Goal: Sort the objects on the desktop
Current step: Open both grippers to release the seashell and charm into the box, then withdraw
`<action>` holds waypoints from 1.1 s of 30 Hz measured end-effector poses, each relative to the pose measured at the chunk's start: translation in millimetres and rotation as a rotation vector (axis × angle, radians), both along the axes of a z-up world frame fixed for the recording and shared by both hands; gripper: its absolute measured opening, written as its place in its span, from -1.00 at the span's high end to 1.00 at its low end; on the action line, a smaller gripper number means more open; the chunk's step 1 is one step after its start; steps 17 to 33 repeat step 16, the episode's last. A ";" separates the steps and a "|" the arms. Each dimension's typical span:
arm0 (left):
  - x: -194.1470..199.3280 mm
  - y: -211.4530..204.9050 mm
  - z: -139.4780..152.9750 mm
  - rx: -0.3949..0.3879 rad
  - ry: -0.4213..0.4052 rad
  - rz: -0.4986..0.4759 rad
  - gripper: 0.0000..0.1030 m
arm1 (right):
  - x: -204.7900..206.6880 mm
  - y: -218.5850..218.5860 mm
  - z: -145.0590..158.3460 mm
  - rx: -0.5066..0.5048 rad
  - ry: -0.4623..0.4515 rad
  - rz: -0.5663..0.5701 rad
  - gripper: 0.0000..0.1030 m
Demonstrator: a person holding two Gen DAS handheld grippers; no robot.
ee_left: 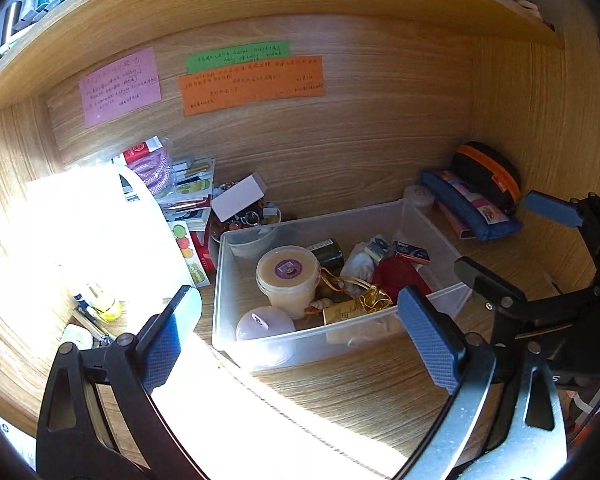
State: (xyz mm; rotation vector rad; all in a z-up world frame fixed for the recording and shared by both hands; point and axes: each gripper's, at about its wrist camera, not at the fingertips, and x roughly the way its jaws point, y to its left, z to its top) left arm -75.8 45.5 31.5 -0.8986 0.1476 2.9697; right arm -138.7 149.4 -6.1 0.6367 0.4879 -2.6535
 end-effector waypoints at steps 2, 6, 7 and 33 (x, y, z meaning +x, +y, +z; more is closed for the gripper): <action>3.4 1.5 -0.1 0.002 0.011 0.008 -0.94 | 1.9 1.8 -0.2 0.002 0.011 -0.005 -0.92; 8.6 1.4 -0.8 0.025 0.026 0.004 -0.94 | 5.9 7.1 -0.6 0.002 0.032 -0.017 -0.93; 8.9 0.5 -1.2 0.033 0.029 -0.002 -0.94 | 6.3 8.9 -1.0 -0.005 0.028 -0.018 -0.94; 9.8 -2.3 -4.7 0.038 0.058 0.020 -0.94 | 7.0 9.2 -10.2 -0.006 0.018 -0.045 -0.98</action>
